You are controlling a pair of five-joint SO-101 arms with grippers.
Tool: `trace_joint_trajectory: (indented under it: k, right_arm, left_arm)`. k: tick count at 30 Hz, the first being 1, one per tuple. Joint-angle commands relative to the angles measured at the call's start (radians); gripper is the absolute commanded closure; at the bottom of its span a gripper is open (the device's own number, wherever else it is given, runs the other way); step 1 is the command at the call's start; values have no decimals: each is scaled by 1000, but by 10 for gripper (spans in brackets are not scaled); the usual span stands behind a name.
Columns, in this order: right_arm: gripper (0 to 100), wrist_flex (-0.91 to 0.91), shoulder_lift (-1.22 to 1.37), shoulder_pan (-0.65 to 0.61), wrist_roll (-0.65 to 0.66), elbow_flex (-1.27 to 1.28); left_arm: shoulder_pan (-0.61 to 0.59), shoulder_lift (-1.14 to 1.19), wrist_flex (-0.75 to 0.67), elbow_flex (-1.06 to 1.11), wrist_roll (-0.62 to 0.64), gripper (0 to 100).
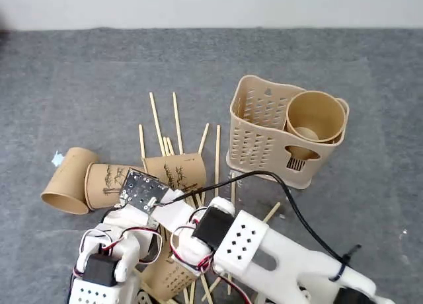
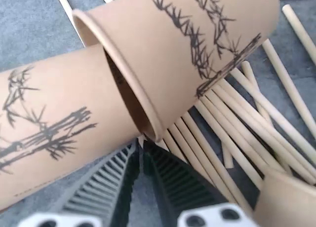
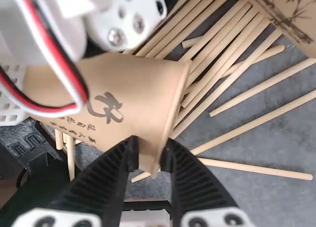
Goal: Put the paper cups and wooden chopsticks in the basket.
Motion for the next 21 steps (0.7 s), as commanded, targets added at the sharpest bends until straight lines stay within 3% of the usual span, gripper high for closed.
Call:
trace_joint_trajectory:
  k: [1, 12, 17, 21]
  right_arm:
    - [991, 24, -56, 4, 66, -20]
    - [991, 134, -357, 12, 80, -23]
    - [991, 150, -441, 128, 92, -25]
    - [991, 193, -467, 246, 198, -74]
  left_arm:
    - [3, -17, 3, -15, 0, 987]
    - [3, -17, 3, -15, 0, 987]
    - [3, -17, 3, -15, 0, 987]
    - [3, -17, 3, -15, 0, 987]
